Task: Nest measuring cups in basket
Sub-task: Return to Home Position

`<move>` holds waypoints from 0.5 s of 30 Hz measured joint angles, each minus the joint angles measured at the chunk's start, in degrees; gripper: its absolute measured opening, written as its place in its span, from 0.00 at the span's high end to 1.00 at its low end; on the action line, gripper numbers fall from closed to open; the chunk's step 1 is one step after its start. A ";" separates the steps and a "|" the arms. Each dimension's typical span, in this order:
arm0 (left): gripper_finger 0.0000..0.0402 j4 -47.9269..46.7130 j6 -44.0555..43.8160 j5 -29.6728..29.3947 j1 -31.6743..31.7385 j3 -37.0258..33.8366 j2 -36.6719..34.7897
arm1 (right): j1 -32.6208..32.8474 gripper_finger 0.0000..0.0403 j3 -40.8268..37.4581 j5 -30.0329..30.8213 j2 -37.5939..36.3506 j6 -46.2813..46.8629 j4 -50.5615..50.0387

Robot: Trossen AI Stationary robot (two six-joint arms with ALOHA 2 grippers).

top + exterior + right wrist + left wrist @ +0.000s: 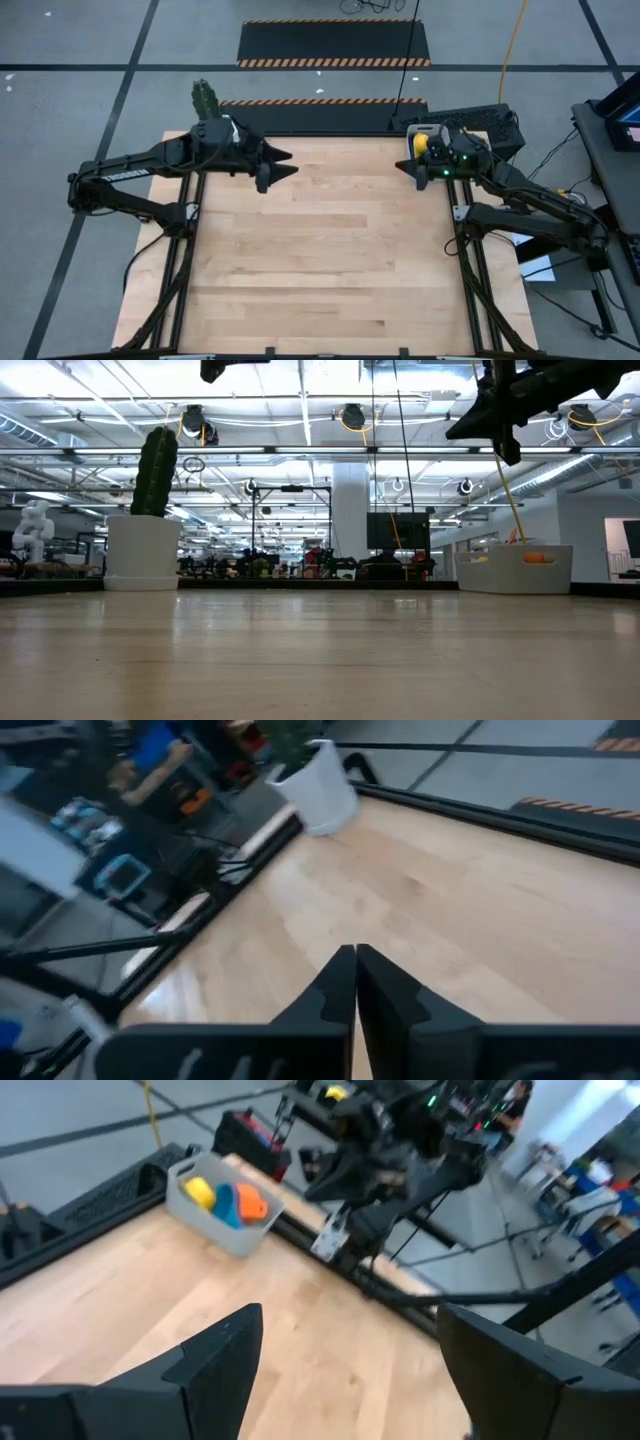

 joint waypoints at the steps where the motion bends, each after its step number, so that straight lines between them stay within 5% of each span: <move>1: 0.26 -0.97 0.47 0.00 0.00 0.00 0.02 | 0.00 1.00 0.00 -1.20 0.00 -0.06 0.58; 8: 0.26 -6.55 7.29 -1.37 0.00 0.00 0.02 | 0.00 1.00 0.00 -8.10 -0.12 -11.45 4.75; 15: 0.26 -3.13 8.25 -2.73 0.00 0.00 0.02 | 0.00 1.00 0.00 -8.36 -0.43 -17.64 8.55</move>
